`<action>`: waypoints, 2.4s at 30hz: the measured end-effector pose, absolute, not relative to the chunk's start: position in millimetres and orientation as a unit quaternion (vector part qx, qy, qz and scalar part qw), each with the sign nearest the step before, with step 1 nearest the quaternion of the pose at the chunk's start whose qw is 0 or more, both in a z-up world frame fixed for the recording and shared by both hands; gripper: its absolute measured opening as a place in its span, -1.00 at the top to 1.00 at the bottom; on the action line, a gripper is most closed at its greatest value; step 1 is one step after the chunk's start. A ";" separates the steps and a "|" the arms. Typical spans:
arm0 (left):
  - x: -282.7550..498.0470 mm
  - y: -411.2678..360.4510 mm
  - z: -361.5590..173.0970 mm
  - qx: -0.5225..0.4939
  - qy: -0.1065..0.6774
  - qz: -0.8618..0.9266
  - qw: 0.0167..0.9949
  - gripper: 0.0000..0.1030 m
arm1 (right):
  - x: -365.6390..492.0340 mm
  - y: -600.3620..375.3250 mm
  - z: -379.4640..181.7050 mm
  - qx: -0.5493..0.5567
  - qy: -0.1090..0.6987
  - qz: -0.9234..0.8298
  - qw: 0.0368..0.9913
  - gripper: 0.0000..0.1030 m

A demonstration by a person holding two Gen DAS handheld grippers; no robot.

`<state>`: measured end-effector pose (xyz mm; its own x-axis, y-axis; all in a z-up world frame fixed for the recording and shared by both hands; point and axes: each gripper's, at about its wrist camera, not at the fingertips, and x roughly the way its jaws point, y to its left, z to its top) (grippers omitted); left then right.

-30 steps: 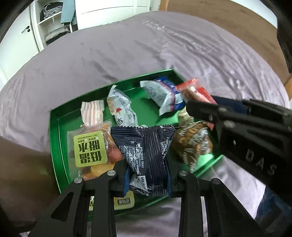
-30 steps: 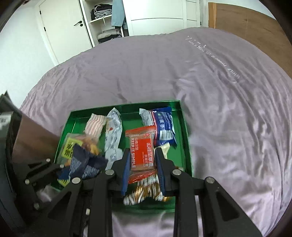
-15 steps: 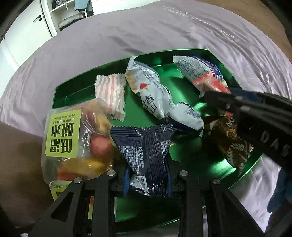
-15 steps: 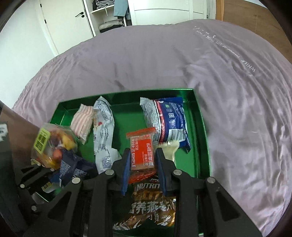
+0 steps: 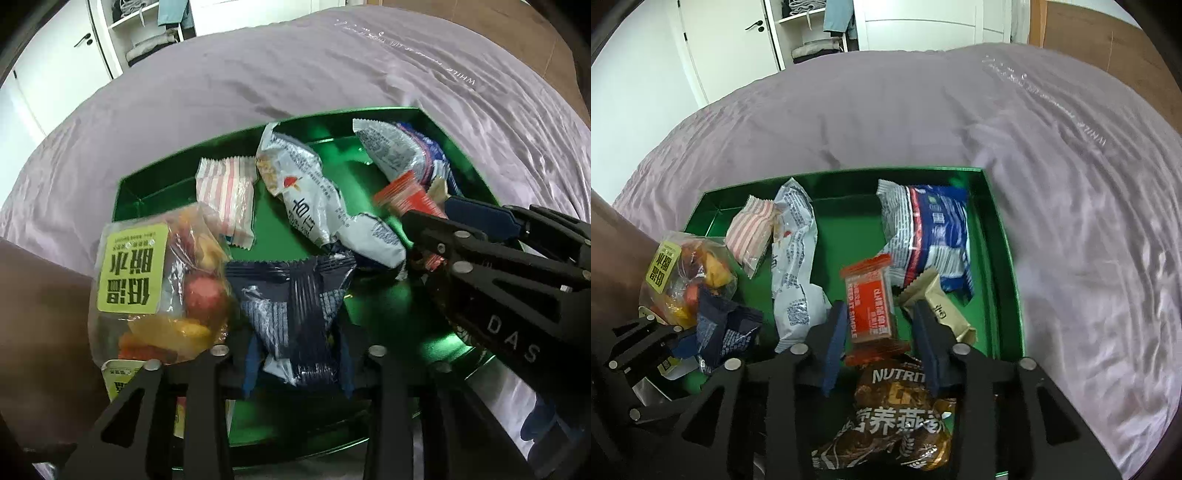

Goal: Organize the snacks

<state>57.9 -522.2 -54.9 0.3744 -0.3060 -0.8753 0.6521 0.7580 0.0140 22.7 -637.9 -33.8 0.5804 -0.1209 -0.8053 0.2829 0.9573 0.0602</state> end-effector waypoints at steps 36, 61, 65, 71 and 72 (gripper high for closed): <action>8.0 -494.6 9.2 0.167 0.399 -0.339 0.835 -0.07 | -52.6 -624.1 44.7 0.069 0.350 -0.195 0.914 -1.00; -100.0 -328.6 22.2 0.129 0.367 -0.292 0.874 -0.46 | -179.5 -498.6 20.6 0.076 0.337 -0.161 0.924 -1.00; -104.5 -311.1 11.9 0.131 0.382 -0.287 0.869 -0.46 | -185.3 -475.9 15.4 0.063 0.342 -0.154 0.925 -1.00; -106.2 -304.6 5.1 0.138 0.386 -0.290 0.865 -0.46 | -186.7 -467.1 8.6 0.061 0.348 -0.158 0.922 -1.00; -105.9 -303.7 4.0 0.138 0.387 -0.290 0.864 -0.46 | -186.0 -468.1 6.7 0.062 0.350 -0.159 0.921 -1.00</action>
<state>-105.9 -303.7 4.0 0.5323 -0.3938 -0.7494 0.6076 0.7941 0.0143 -186.0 -468.1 6.7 0.7047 -0.2492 -0.6643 0.3356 0.9420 0.0026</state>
